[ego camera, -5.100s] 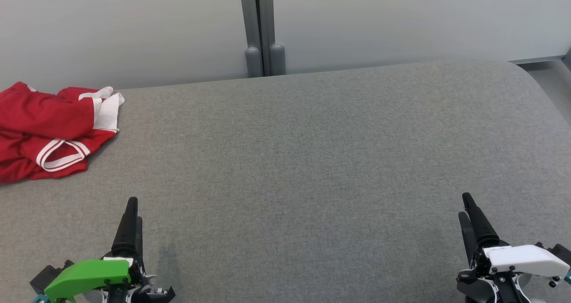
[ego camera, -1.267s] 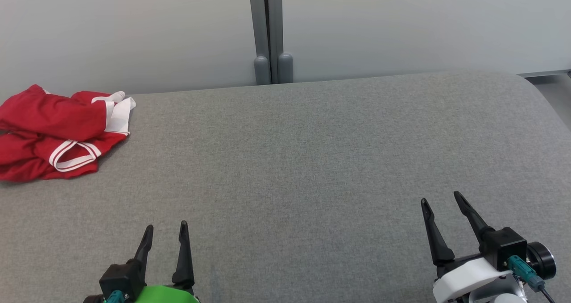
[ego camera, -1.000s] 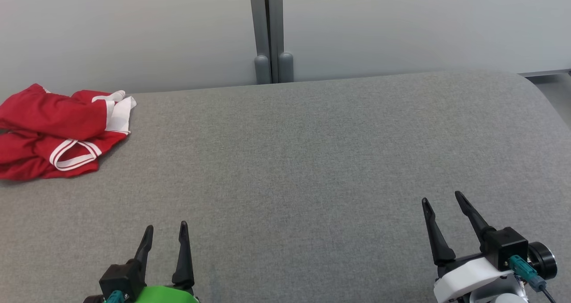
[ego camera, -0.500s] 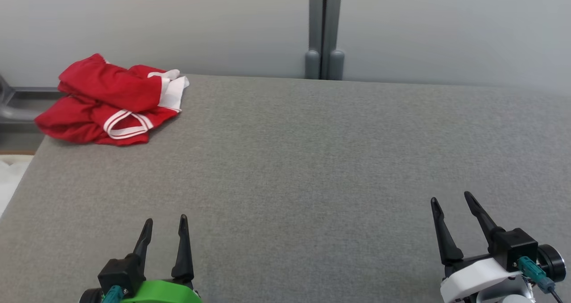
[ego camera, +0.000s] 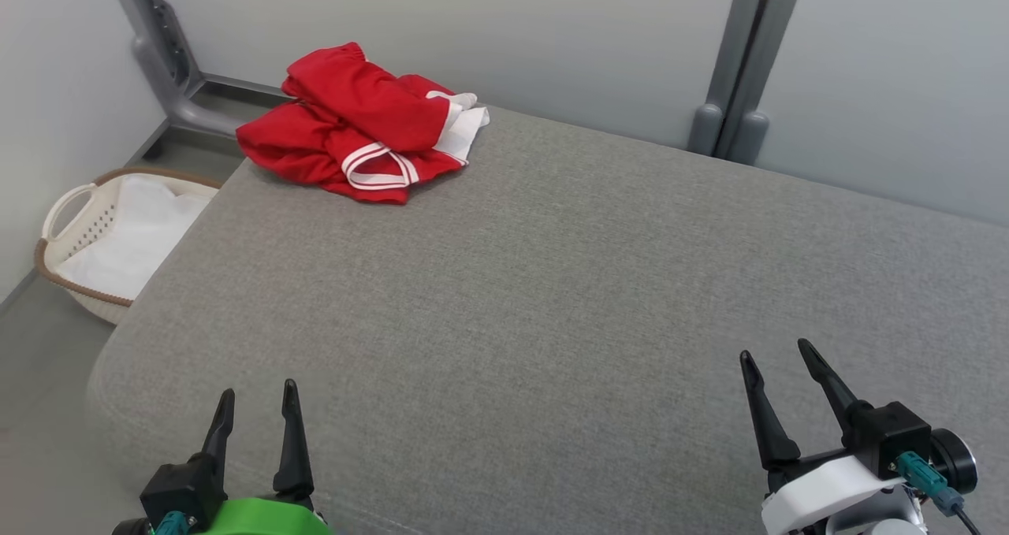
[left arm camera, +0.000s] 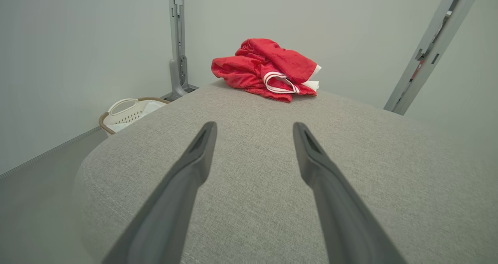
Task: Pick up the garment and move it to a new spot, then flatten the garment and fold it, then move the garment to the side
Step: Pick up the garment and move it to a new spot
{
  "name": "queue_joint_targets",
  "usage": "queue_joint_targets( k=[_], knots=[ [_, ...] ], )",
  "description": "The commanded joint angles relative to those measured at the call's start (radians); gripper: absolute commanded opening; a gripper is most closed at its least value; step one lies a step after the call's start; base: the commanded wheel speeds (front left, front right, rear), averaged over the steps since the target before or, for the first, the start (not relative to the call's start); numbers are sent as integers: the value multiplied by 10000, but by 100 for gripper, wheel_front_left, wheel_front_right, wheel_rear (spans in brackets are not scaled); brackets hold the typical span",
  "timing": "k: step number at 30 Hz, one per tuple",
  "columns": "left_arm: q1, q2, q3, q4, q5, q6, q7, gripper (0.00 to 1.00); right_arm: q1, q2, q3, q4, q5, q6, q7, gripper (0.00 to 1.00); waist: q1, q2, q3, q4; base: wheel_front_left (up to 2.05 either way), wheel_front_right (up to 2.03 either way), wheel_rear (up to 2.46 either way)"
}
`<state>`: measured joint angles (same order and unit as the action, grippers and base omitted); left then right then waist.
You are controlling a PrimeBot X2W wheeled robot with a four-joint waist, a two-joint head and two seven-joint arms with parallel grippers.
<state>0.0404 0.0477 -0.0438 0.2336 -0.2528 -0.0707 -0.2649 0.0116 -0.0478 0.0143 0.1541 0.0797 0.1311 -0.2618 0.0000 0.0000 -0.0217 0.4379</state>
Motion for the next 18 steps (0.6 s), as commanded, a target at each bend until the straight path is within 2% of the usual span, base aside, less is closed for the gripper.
queue_joint_targets(
  k=[1,10,16,18],
  knots=[
    [58,49,27,-20,43,-45,7,100,-52,-48,5,38,33,-6,-49,100,0,0,-21,394,0,0,0],
    [40,49,270,-139,63,-34,7,100,-2,-48,-3,28,69,-6,-49,100,0,0,2,256,0,0,0],
    [-587,67,718,-1075,153,-226,7,100,-66,-48,-179,-84,-130,-6,-49,100,0,0,286,26,0,0,0],
    [-965,238,910,-1419,170,-330,7,100,-214,-48,-223,-138,-239,-6,-49,100,0,0,542,-86,0,0,0]
  ],
)
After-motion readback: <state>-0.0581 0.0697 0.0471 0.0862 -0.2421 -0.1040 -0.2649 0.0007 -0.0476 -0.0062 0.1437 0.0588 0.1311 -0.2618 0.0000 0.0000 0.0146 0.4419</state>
